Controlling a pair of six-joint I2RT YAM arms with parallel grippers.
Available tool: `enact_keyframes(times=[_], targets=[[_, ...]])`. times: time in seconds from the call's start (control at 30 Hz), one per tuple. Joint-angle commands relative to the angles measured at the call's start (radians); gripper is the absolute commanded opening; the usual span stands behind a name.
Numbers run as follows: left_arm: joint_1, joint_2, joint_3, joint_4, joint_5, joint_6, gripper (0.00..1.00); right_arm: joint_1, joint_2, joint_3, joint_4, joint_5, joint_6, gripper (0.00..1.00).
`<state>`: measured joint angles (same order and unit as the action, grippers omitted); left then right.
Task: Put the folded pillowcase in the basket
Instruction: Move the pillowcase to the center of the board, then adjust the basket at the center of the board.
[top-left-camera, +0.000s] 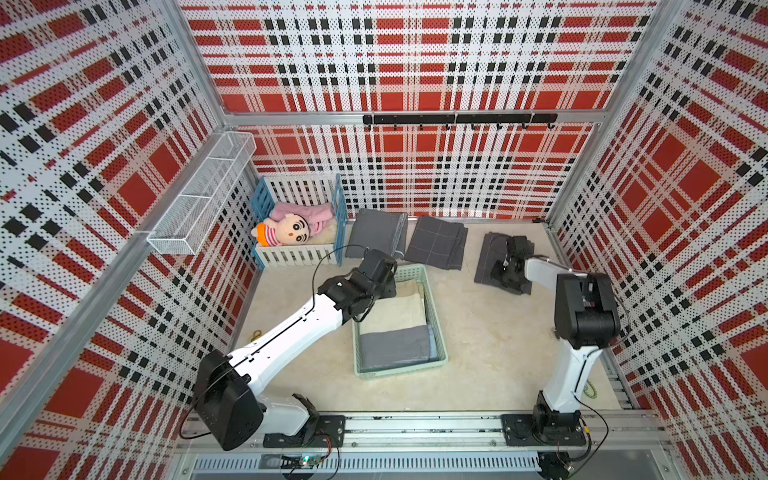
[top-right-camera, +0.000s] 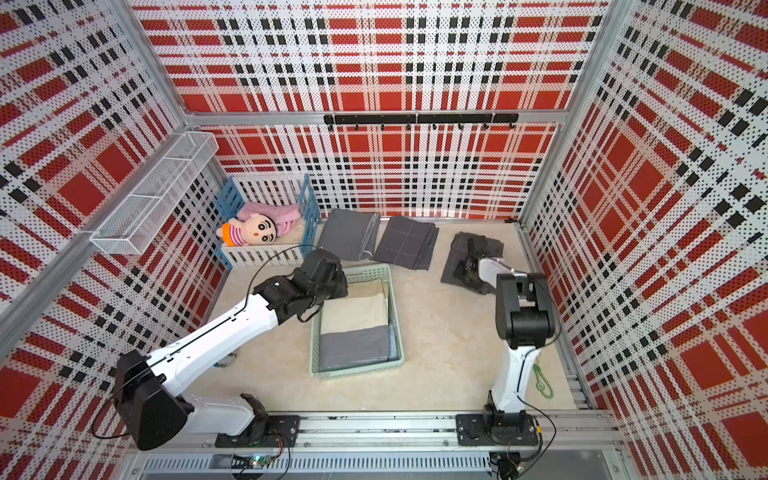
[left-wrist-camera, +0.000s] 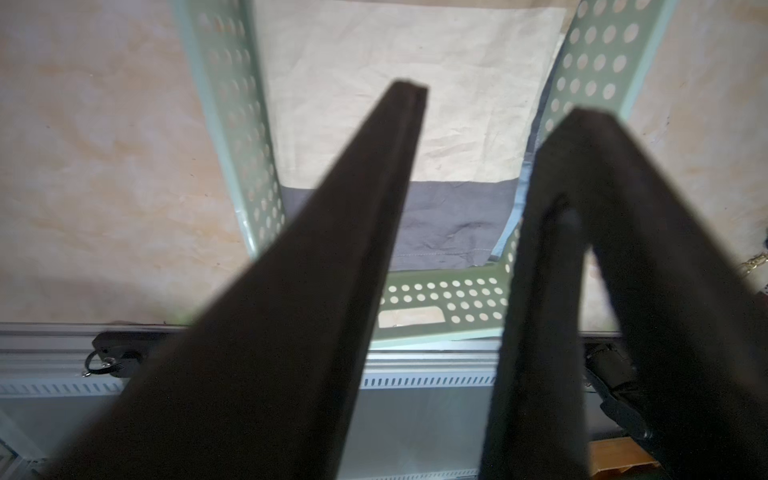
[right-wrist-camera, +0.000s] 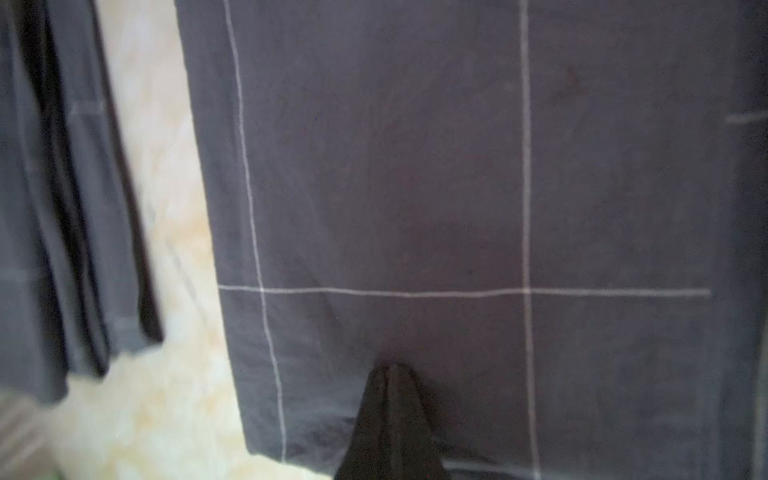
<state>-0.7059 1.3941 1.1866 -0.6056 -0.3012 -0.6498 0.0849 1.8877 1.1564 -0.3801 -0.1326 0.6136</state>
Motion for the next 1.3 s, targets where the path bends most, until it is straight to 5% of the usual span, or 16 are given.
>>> enact_keyframes(times=[0.0,0.13,0.27,0.67,0.9,1.27], targets=[[-0.056,0.030,0.021,0.069,-0.007,-0.025,0.32,0.163,-0.122,-0.213,-0.011,-0.095,0.100,0.00],[-0.081,0.074,0.032,0.098,0.022,-0.035,0.32,0.309,-0.333,-0.355,-0.031,0.017,0.174,0.00],[-0.100,0.131,0.090,0.111,0.033,-0.021,0.32,0.320,-0.467,-0.348,-0.139,0.205,0.140,0.00],[-0.193,0.442,0.315,0.204,0.191,-0.091,0.32,0.270,-0.312,-0.162,-0.133,0.275,0.071,0.00],[-0.259,0.446,0.137,0.319,0.253,-0.226,0.30,0.118,-0.457,-0.230,-0.156,0.281,0.022,0.00],[-0.276,0.390,-0.074,0.376,0.295,-0.236,0.29,0.106,-0.491,-0.301,-0.141,0.247,0.008,0.00]])
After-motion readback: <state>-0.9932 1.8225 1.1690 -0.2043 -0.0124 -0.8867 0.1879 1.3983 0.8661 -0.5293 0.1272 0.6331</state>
